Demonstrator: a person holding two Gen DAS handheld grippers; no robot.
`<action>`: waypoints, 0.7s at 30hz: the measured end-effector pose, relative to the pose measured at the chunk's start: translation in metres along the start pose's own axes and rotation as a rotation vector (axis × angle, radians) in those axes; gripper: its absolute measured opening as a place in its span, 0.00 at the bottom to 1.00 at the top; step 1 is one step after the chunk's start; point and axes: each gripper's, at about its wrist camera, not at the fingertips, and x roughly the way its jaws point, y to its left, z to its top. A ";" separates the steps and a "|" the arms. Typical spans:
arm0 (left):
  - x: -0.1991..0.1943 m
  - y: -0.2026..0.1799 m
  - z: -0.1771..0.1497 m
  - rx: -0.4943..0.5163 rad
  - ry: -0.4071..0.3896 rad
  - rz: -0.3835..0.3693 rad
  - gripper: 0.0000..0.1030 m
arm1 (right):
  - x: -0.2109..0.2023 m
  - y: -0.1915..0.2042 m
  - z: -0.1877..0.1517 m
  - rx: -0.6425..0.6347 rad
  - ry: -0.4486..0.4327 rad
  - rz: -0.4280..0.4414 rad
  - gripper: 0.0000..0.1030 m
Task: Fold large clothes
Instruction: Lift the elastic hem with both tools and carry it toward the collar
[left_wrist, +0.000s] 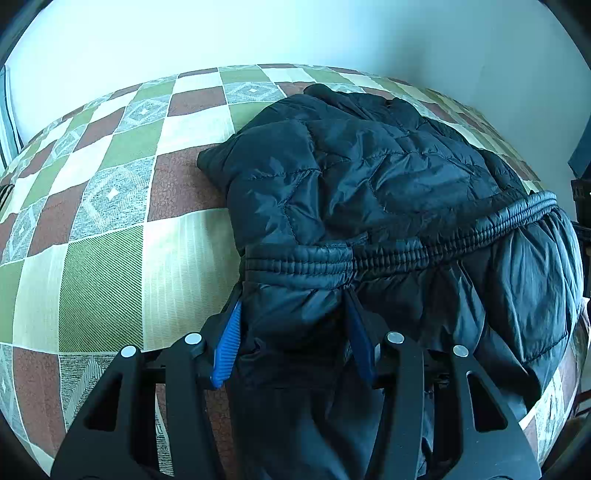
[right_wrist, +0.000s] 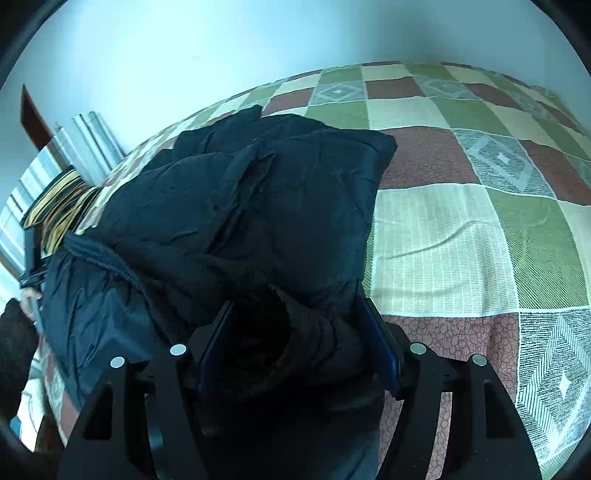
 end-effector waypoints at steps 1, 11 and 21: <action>0.000 0.000 0.000 -0.001 0.000 0.001 0.50 | -0.004 -0.003 -0.001 0.004 0.000 0.018 0.66; -0.001 0.001 0.000 -0.013 0.002 0.005 0.50 | -0.044 -0.014 -0.016 0.047 -0.087 0.153 0.72; -0.001 0.003 0.000 -0.027 0.003 0.001 0.50 | -0.032 -0.004 -0.013 -0.027 -0.069 0.058 0.79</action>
